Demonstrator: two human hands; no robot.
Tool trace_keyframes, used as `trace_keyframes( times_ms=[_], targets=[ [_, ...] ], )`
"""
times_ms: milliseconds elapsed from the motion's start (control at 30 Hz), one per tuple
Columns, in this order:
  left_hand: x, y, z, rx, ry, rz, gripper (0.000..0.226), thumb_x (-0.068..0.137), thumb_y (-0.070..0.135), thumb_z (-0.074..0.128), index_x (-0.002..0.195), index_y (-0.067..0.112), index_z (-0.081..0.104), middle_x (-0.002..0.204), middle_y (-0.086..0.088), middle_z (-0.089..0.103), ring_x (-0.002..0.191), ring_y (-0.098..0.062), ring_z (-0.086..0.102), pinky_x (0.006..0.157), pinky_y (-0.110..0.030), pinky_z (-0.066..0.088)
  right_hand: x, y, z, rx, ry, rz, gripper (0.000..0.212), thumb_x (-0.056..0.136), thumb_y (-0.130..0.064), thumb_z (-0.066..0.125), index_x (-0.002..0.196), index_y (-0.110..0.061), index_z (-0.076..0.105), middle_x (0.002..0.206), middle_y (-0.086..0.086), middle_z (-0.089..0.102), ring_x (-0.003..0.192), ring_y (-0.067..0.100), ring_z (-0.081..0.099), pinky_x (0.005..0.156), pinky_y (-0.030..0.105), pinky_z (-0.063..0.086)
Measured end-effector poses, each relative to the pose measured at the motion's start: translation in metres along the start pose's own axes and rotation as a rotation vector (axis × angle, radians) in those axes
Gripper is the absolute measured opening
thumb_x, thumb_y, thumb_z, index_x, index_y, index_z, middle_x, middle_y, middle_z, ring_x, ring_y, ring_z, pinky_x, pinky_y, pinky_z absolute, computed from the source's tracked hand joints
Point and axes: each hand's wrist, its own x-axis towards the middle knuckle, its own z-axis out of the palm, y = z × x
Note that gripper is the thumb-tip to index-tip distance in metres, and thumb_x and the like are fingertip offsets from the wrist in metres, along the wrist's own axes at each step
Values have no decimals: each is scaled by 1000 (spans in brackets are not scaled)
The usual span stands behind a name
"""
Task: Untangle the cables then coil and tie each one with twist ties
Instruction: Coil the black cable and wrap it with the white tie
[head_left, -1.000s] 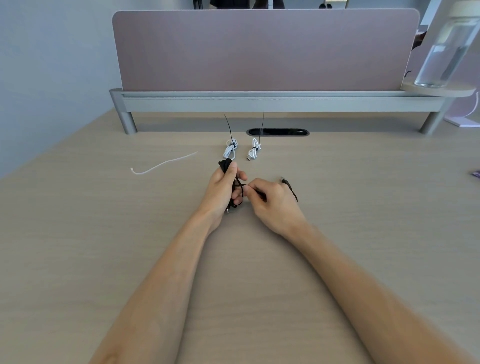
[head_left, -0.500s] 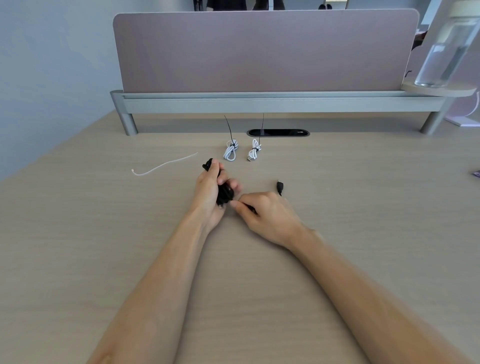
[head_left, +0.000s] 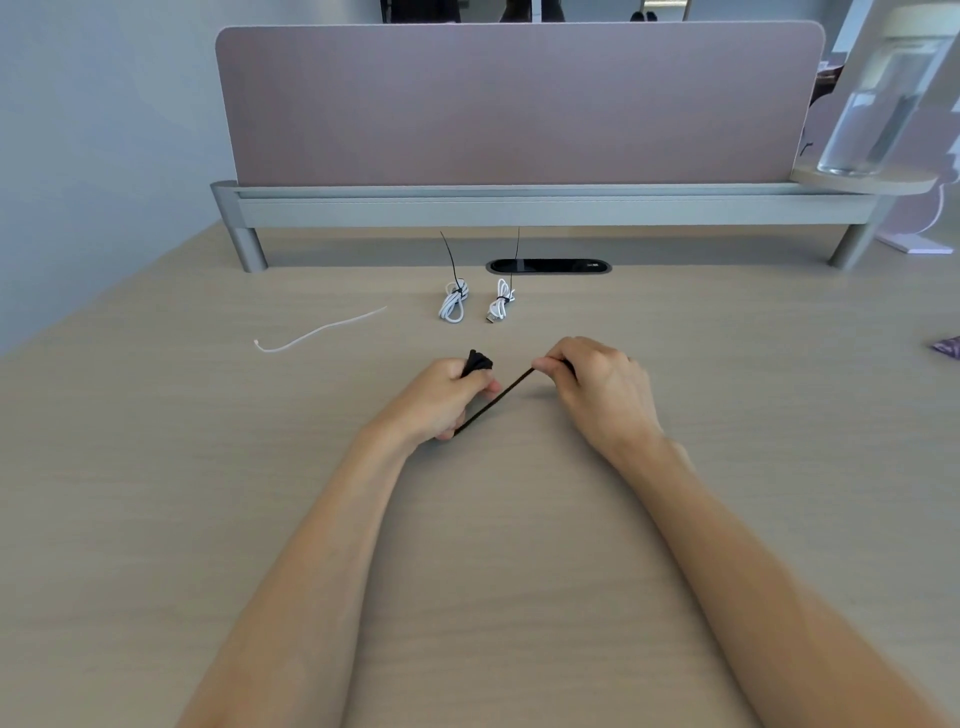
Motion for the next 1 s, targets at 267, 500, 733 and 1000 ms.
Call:
trace_keyframes(
  times_ms=[267,500,733,1000],
  targets=[
    [-6,4,-4,-61,-223,2,25,101,30,42,88,13,56,57,5,40,36,-7,18,38,-19,14,1,-12,1,37,23,126,33,92,-49,56,88,-16,61,77,0,65,75,30,59,64,37,46],
    [3,-1,-1,-506,-42,7,22,101,27,35,82,18,41,60,3,35,35,-8,18,37,-16,17,-8,-43,8,430,76,71,11,96,-21,47,90,-17,55,58,-13,47,54,7,46,57,28,33],
    [1,-2,-3,-463,-99,53,39,99,45,41,75,16,42,55,7,40,41,-9,24,41,-23,20,-13,-56,24,419,1,-86,16,95,-24,48,98,-21,63,93,-11,65,80,11,61,71,42,51],
    [4,3,6,-536,225,101,31,104,34,32,82,17,47,54,6,53,35,-9,33,36,-17,25,-20,-63,22,491,-86,3,13,86,-32,60,78,-25,55,72,-11,67,64,10,61,64,36,51]
  ],
)
